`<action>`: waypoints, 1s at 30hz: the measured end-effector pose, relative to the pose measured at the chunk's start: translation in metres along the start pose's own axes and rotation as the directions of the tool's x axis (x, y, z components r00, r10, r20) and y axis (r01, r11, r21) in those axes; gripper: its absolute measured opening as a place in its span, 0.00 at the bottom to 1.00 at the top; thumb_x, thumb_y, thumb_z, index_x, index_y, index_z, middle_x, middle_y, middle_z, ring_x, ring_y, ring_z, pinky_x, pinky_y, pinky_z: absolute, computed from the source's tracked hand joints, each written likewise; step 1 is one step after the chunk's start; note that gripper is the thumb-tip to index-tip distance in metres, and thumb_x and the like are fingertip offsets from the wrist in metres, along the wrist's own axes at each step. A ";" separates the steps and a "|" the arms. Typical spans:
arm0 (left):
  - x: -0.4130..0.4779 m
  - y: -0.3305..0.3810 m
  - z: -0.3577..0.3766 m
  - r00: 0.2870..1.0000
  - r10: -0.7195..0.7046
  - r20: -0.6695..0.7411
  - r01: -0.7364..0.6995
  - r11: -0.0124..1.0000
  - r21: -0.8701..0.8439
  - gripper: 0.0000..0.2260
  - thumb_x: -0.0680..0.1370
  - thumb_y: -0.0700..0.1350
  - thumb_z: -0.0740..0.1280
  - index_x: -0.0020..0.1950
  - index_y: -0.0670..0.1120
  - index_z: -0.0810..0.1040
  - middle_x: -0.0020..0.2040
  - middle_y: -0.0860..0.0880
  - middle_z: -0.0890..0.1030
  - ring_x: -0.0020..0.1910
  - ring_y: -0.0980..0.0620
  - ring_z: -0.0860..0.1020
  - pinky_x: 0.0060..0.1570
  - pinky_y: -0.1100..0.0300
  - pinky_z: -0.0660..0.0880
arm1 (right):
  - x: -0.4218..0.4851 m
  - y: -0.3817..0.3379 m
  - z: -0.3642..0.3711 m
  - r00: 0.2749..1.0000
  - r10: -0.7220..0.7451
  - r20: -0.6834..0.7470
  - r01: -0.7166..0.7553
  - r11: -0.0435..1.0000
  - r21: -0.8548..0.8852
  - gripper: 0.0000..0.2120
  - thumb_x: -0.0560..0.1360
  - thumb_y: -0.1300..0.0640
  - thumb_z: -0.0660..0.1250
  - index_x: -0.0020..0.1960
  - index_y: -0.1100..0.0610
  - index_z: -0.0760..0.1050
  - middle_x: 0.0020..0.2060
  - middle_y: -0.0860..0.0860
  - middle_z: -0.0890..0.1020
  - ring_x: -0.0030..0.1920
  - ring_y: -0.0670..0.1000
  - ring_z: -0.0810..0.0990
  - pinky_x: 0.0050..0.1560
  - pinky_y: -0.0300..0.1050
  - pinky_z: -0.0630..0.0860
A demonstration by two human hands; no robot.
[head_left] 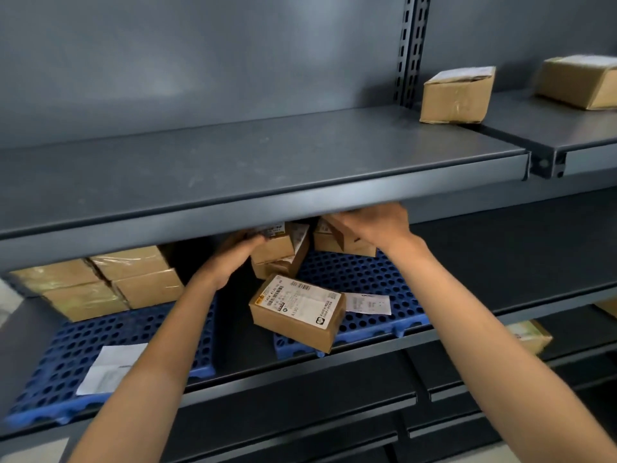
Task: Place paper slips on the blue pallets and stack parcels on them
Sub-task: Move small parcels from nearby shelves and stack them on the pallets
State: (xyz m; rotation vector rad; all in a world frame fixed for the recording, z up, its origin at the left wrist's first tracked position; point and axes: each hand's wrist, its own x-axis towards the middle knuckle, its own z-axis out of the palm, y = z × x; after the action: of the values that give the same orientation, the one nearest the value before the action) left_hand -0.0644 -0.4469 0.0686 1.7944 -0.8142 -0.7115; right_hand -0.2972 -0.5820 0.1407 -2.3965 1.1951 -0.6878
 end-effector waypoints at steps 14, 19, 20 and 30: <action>-0.004 0.020 0.037 0.996 -0.072 0.054 0.071 0.997 0.012 0.25 0.77 0.57 0.66 0.73 0.52 0.67 0.66 0.48 0.76 0.61 0.49 0.74 0.50 0.53 0.75 | 0.043 0.054 -0.005 0.997 -0.039 0.068 0.010 0.923 0.384 0.21 0.76 0.47 0.67 0.67 0.49 0.70 0.67 0.52 0.75 0.69 0.56 0.69 0.72 0.52 0.63; -0.007 0.025 0.051 0.997 -0.082 -0.014 0.082 0.997 -0.012 0.28 0.78 0.56 0.66 0.75 0.52 0.62 0.68 0.46 0.73 0.64 0.45 0.72 0.49 0.54 0.73 | 0.043 0.095 -0.001 0.986 0.168 0.025 -0.132 0.666 0.734 0.20 0.78 0.47 0.65 0.68 0.52 0.72 0.65 0.51 0.77 0.64 0.51 0.74 0.67 0.48 0.70; -0.007 0.026 0.054 0.996 -0.084 -0.026 0.084 0.996 -0.018 0.26 0.78 0.55 0.66 0.74 0.52 0.63 0.68 0.45 0.73 0.64 0.45 0.72 0.51 0.51 0.73 | 0.045 0.099 0.003 0.976 0.191 0.101 -0.200 0.623 0.756 0.21 0.78 0.44 0.63 0.67 0.51 0.72 0.63 0.51 0.77 0.63 0.50 0.75 0.66 0.48 0.70; -0.016 0.036 0.064 0.988 -0.134 -0.076 0.131 0.990 -0.050 0.22 0.78 0.55 0.66 0.70 0.50 0.69 0.65 0.47 0.75 0.62 0.46 0.73 0.62 0.44 0.73 | 0.059 0.099 0.020 0.888 0.032 0.458 -0.407 0.515 0.754 0.23 0.77 0.34 0.55 0.60 0.48 0.76 0.57 0.51 0.82 0.55 0.51 0.79 0.54 0.52 0.76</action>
State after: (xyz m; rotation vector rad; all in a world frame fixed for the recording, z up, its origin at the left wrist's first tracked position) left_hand -0.1309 -0.4793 0.0832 1.8372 -0.6261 -0.7339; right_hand -0.3177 -0.6840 0.0871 -1.4058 0.7127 -0.4864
